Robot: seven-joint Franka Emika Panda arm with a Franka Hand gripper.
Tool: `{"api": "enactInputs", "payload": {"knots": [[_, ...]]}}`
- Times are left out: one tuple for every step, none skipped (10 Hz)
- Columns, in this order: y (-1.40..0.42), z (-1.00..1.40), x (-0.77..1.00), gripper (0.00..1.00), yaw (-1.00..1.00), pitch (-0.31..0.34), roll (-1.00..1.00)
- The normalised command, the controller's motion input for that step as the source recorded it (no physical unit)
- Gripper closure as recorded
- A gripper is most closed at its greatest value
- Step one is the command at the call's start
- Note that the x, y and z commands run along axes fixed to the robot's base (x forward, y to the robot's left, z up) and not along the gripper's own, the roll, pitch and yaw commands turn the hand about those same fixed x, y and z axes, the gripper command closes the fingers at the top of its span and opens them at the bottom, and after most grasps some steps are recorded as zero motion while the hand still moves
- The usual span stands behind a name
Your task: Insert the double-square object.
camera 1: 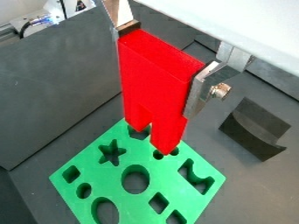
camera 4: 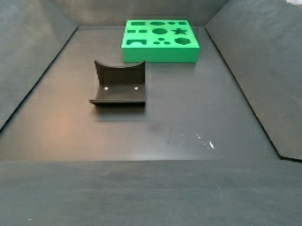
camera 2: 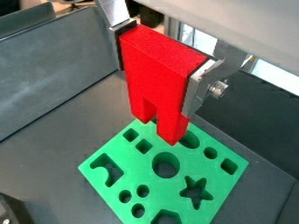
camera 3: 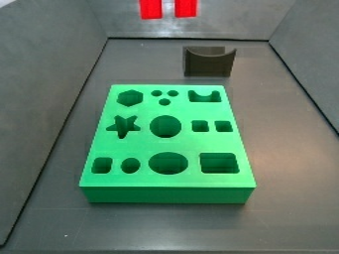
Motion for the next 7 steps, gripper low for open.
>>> {"api": "enactInputs", "payload": {"knots": [[-0.43,-1.0,0.63,1.0,-0.3,-0.067,0.07],[-0.27,-1.0,0.92,1.0,-0.19,-0.049,0.09],[-0.05,-0.77,1.0,1.0,-0.1,-0.06,0.1],[0.02,-0.59,0.88,1.0,0.0,-0.066,0.12],[0.23,-0.45,0.51,1.0,0.33,-0.121,0.1],[0.21,-0.53,0.35,1.0,0.45,-0.131,0.09],[0.02,-0.33,0.35,1.0,0.55,-0.069,0.14]]}}
